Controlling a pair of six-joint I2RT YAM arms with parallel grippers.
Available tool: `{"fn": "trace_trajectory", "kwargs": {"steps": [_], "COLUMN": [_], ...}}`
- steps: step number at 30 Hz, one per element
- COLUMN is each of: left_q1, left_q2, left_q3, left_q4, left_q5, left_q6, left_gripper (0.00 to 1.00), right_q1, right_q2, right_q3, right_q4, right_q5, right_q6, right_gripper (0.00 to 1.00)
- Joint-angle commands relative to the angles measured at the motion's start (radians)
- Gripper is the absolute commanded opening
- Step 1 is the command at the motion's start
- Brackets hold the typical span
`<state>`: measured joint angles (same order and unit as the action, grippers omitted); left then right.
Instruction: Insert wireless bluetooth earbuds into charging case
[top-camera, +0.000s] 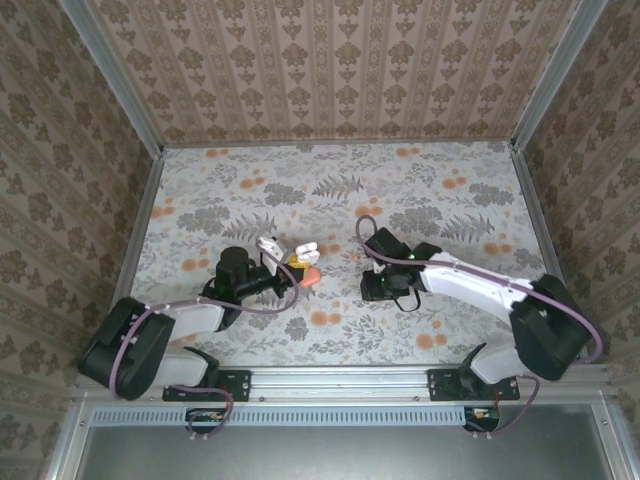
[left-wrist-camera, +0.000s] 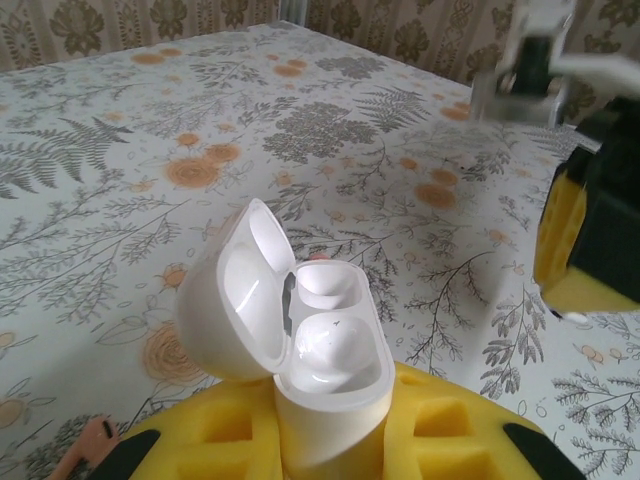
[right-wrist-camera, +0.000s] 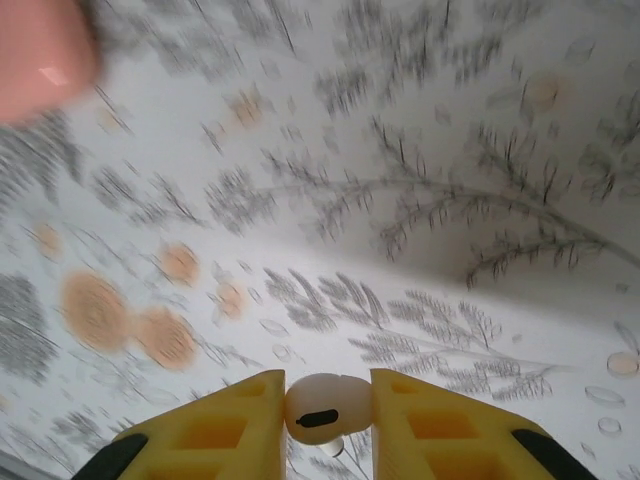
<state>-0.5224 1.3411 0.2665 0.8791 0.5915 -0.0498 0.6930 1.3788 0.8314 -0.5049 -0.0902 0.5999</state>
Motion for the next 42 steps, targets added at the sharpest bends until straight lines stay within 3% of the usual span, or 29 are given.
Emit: {"fn": "trace_trajectory", "kwargs": {"steps": [1,7,13,23,42], "left_q1": [-0.016,-0.052,-0.084,-0.106,-0.116], "left_q2": [0.065,0.165,0.199,0.198,0.176], "left_q3": [-0.002,0.032,0.073,0.105,0.105], "left_q4": [0.217,0.342,0.36,0.365,0.347], "left_q5": [0.044,0.111,0.118,0.12,0.113], "left_q6": [-0.026,-0.03,-0.03,-0.031,-0.027], "left_gripper": [0.12,0.12,0.11,0.11,0.11], "right_q1": [0.008,0.013,0.021,0.066,0.1], "right_q2": [-0.145,-0.346,-0.378,-0.272,-0.087], "right_q3": [-0.11,-0.297,-0.37,-0.367,-0.31], "right_q4": [0.311,0.727,0.974,1.168,1.32], "right_q5": [0.09,0.125,0.092,0.034,0.005], "right_q6": [0.057,-0.022,-0.101,-0.134,-0.106], "right_gripper": [0.25,0.25,0.25,0.24,0.23]}}
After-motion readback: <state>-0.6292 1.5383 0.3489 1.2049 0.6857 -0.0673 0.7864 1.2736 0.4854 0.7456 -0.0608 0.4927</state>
